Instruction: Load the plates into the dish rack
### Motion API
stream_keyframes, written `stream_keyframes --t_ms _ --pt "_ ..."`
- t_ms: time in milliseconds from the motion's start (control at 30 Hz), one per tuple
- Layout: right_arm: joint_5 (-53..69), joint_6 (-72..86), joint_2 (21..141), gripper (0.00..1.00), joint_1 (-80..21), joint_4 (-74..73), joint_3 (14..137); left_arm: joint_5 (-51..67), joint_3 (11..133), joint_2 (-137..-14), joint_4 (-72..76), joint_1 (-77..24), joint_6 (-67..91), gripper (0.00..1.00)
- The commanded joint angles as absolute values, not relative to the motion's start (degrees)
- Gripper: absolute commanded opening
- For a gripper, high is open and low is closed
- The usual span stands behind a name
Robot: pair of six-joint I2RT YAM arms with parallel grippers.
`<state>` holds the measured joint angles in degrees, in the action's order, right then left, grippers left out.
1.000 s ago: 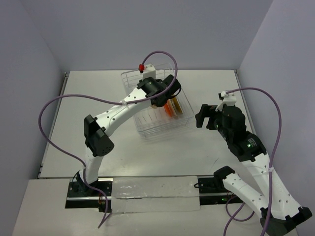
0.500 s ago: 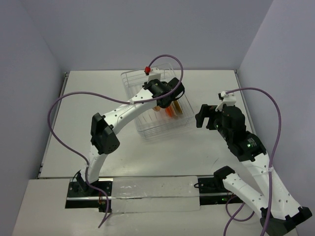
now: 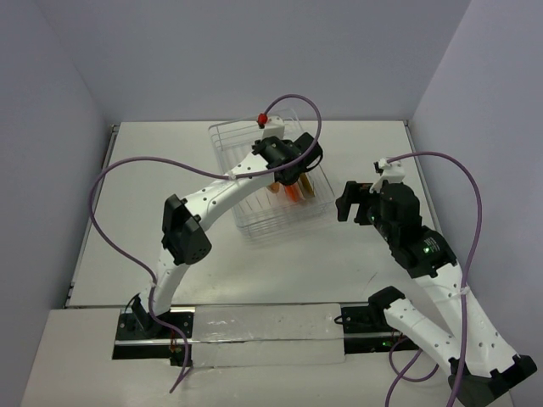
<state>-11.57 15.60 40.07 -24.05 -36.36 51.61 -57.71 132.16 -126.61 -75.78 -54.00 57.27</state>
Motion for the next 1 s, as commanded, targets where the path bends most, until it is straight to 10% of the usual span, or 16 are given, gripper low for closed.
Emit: stream_keyframes --t_ms 0,333,700,967 --pt "-11.9 16.1 39.9 0.96 -23.7 -33.7 51.1 -57.0 135.3 -127.6 -69.0 -56.3 50.7 0.24" --pt "-12.0 16.1 40.1 0.96 -23.8 -33.6 51.0 -55.8 135.1 -127.9 -63.8 -58.6 45.2 0.33" --pt "-13.5 15.8 39.2 0.97 -23.7 -33.7 51.5 -53.6 128.9 -114.2 -60.8 -57.9 46.2 0.73" --pt "-14.5 17.5 38.1 1.00 -22.2 -33.9 51.1 -42.8 93.8 -84.5 -51.8 -44.4 55.3 0.99"
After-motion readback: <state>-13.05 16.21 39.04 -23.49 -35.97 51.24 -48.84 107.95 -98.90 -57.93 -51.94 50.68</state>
